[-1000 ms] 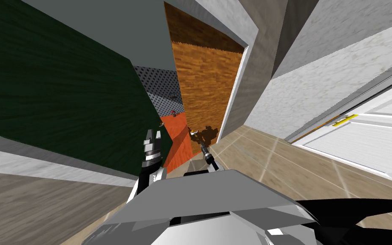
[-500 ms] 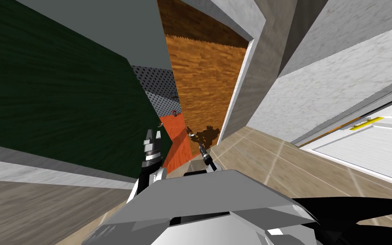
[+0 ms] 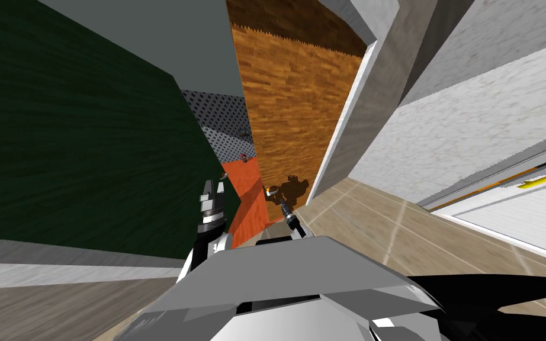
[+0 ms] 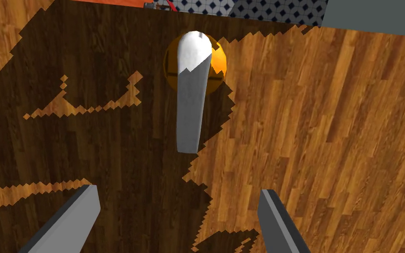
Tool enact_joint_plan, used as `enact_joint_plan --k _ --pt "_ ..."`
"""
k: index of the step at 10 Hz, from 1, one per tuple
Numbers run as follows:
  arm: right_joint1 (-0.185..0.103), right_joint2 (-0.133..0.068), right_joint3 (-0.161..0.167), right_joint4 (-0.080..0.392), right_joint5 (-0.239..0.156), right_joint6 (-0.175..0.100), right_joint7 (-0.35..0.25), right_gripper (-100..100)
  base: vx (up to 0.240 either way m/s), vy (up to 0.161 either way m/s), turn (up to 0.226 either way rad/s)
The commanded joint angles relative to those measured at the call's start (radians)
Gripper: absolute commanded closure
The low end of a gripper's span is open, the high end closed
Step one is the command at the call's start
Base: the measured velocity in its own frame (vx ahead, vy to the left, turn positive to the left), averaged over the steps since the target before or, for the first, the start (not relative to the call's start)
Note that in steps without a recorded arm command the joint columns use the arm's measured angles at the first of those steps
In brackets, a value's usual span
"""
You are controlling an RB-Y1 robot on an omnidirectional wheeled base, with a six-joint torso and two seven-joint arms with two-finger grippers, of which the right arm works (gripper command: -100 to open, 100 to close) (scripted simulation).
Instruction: Push the door open
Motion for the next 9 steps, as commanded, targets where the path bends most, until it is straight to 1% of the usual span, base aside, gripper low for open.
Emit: enact_joint_plan --k 1,3,5,7,8,9 --pt "-0.006 -0.004 -0.005 0.016 -0.003 -0.011 0.002 -100 0.206 0.073 0.029" --pt "-0.006 0.001 -0.009 0.020 -0.005 -0.015 0.002 -100 0.187 0.079 0.026" --pt "-0.007 0.016 -0.012 0.024 -0.007 -0.019 0.002 -100 0.186 0.080 0.025" --pt "-0.007 0.046 -0.016 0.028 -0.009 -0.023 0.003 -100 0.182 0.053 0.026" --pt "-0.015 0.039 -0.017 0.042 -0.010 -0.027 0.003 -100 0.073 0.022 0.006" --pt "-0.015 0.039 -0.017 0.042 -0.010 -0.027 0.003 100 -0.008 -0.002 -0.007"
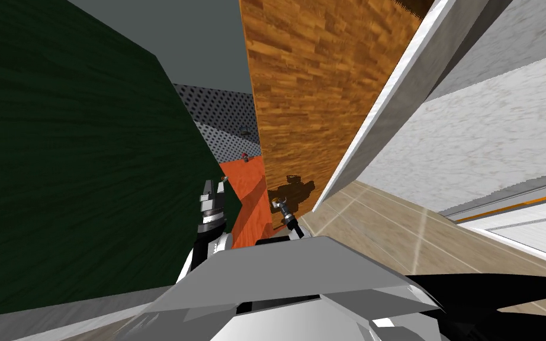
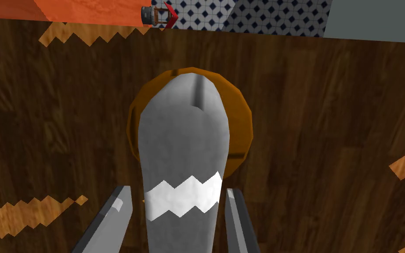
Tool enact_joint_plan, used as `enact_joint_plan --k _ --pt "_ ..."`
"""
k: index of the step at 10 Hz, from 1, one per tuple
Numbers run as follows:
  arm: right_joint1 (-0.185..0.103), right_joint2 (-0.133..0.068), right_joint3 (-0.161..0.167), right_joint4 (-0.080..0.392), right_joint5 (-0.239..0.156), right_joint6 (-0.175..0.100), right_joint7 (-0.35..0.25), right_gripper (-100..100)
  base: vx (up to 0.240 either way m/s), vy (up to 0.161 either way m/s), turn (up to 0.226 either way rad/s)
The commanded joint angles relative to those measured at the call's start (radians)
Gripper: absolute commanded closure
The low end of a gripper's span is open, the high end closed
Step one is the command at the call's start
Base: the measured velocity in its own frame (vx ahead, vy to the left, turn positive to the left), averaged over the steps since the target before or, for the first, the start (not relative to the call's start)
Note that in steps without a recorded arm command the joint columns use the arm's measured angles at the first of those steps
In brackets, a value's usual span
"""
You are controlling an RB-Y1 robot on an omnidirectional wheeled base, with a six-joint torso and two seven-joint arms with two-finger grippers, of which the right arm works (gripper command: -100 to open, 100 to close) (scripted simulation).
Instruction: Push the door open
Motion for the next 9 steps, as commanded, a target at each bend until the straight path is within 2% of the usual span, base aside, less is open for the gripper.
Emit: enact_joint_plan --k 1,5,6,9 --pt "0.001 -0.001 0.000 -0.001 0.000 0.001 0.000 100 -0.023 -0.010 0.002" --pt "0.001 -0.001 0.000 -0.001 0.000 0.001 0.000 100 -0.012 -0.004 0.000" --pt "0.000 -0.015 -0.016 0.002 0.000 0.003 -0.002 100 0.074 0.067 -0.021" --pt "-0.004 -0.033 -0.045 0.004 -0.001 0.005 -0.005 100 0.144 0.092 -0.050"
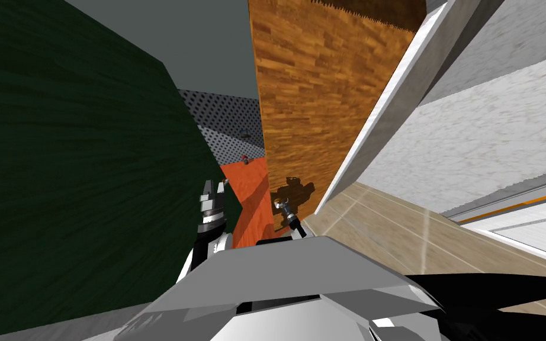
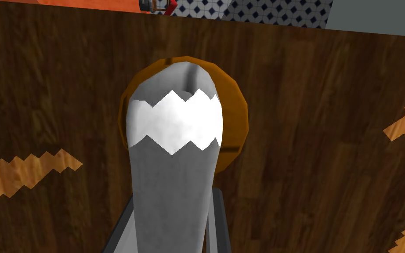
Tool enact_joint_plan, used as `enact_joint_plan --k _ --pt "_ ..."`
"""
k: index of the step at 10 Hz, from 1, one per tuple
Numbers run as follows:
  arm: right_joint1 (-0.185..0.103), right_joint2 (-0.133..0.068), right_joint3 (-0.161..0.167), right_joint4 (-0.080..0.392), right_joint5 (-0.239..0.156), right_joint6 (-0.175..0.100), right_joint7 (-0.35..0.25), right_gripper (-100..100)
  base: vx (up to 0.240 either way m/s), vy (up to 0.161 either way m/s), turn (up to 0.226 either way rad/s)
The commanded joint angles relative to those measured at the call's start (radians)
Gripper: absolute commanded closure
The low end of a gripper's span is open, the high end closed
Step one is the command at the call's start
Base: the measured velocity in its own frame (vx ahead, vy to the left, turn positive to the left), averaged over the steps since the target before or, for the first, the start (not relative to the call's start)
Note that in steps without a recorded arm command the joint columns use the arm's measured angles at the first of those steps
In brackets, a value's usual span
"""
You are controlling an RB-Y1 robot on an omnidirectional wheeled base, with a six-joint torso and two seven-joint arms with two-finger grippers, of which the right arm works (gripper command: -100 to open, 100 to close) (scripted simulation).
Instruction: Push the door open
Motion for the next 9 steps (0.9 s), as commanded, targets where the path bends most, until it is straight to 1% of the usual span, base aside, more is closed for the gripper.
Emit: enact_joint_plan --k 1,3,4,5,6,7,8,9 --pt "0.000 -0.011 -0.023 -0.013 -0.002 0.001 0.006 100 0.150 0.096 -0.037" --pt "-0.004 -0.027 -0.055 -0.010 -0.003 0.002 0.003 100 0.153 0.100 -0.059" --pt "-0.005 -0.030 -0.064 -0.009 -0.003 0.003 0.002 100 0.165 0.129 -0.052" --pt "-0.007 -0.037 -0.083 -0.008 -0.003 0.004 0.000 100 0.176 0.118 -0.086" --pt "-0.009 -0.040 -0.092 -0.007 -0.003 0.004 -0.001 100 0.146 0.140 -0.078" --pt "-0.011 -0.045 -0.112 -0.006 -0.003 0.005 -0.002 100 0.142 0.132 -0.059" --pt "-0.011 -0.045 -0.112 -0.006 -0.003 0.005 -0.002 100 0.110 0.091 -0.029" --pt "-0.013 -0.049 -0.132 -0.004 -0.003 0.006 -0.004 100 0.109 0.085 -0.063"
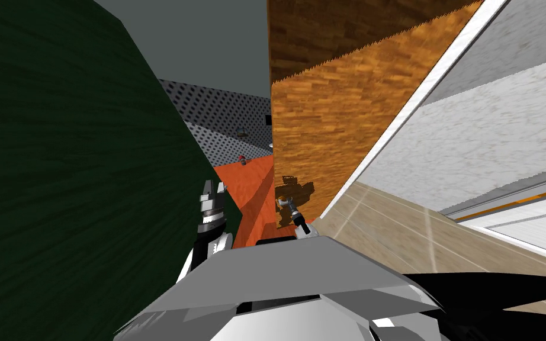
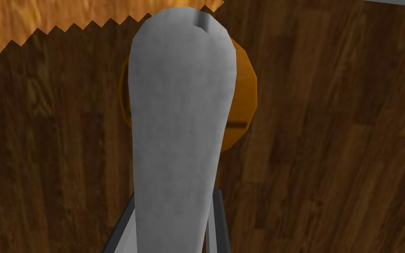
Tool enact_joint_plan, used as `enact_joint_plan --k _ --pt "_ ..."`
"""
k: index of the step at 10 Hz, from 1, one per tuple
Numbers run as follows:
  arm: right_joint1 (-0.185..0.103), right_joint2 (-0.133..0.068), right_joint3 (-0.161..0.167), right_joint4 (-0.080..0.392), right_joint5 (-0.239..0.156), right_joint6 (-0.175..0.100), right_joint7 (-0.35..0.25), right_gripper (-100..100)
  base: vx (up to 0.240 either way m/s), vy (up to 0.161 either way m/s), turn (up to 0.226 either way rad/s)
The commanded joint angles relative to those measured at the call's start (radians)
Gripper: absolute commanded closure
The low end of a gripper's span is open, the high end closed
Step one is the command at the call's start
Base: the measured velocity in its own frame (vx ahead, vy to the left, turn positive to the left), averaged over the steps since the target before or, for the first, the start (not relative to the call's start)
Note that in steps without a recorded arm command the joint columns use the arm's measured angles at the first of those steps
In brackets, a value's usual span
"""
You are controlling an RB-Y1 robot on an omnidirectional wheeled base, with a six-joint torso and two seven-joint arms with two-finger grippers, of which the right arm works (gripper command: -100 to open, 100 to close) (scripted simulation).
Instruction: Push the door open
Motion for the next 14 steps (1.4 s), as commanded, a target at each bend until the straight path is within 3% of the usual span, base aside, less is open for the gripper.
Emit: enact_joint_plan --k 1,6,9,10,14 --pt "0.004 -0.018 -0.029 -0.009 -0.003 0.000 -0.003 100 0.103 0.107 -0.068" --pt "-0.003 -0.024 -0.090 -0.004 -0.004 0.003 -0.009 100 0.096 0.105 -0.057" --pt "-0.003 -0.024 -0.090 -0.004 -0.004 0.003 -0.009 100 0.056 0.045 -0.020" --pt "-0.007 -0.023 -0.120 -0.001 -0.004 0.005 -0.011 100 0.100 0.094 -0.065" --pt "-0.013 -0.015 -0.173 0.003 -0.005 0.007 -0.016 100 0.139 0.144 -0.090"
